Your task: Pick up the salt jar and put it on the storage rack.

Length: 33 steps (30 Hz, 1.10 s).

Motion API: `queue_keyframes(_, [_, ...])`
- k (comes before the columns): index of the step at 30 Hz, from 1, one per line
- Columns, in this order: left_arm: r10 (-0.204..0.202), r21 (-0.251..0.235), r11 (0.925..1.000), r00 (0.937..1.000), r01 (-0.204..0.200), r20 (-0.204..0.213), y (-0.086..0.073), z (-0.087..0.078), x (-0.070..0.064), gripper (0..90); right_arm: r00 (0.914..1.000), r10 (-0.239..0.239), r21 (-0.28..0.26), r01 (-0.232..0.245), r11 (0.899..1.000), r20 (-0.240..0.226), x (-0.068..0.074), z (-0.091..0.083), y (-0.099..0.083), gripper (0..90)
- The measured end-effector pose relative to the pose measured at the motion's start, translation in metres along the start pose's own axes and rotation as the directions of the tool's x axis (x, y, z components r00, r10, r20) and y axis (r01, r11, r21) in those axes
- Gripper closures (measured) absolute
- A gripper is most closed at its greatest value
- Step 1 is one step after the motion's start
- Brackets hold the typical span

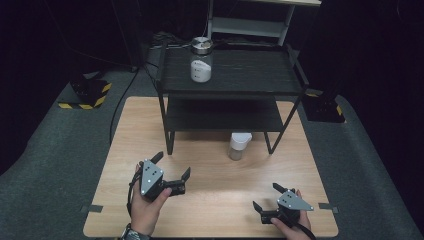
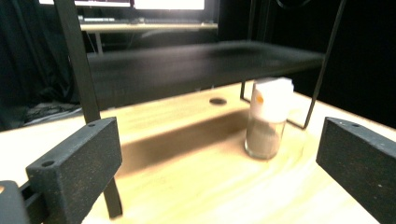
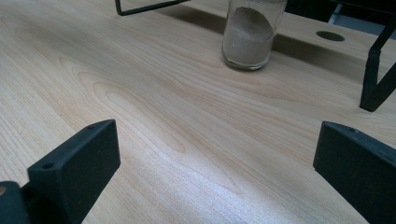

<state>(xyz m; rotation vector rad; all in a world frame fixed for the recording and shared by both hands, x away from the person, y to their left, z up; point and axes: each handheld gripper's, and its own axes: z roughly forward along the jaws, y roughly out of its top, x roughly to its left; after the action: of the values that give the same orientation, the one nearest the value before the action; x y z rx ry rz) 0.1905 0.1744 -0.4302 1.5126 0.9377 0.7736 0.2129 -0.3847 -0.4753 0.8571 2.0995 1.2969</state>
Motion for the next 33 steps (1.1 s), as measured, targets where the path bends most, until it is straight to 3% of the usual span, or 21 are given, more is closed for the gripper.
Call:
queue_keyframes(8, [-0.014, 0.074, 0.9972, 0.9997, 0.013, 0.019, -0.023, -0.003, -0.005, 0.4, 1.0000, 0.001, 0.000, -0.001, 1.000, -0.001, 0.000, 0.000, 0.000, 0.3])
queue_keyframes(17, [-0.021, 0.154, 0.9880, 0.9992, 0.015, 0.035, -0.040, -0.003, -0.009, 0.4, 1.0000, -0.003, -0.002, 0.003, 1.000, 0.000, 0.000, 0.000, 0.000, 0.3])
queue_keyframes(21, [-0.028, 0.197, 0.9803, 0.9989, 0.021, 0.037, -0.049, -0.002, -0.009, 0.4, 1.0000, -0.001, 0.000, 0.001, 1.000, 0.001, 0.000, 0.000, 0.000, 0.3])
queue_keyframes(27, [0.001, 0.232, 0.9727, 0.9993, -0.009, 0.036, -0.057, 0.000, -0.009, 0.4, 1.0000, -0.001, 0.002, 0.001, 1.000, 0.003, 0.001, 0.000, 0.000, 0.3])
queue_keyframes(33, [-0.006, 0.245, 0.9695, 0.9985, -0.007, 0.054, -0.061, 0.004, -0.007, 0.4, 1.0000, 0.000, 0.005, 0.000, 1.000, 0.009, 0.002, 0.000, 0.001, 0.3])
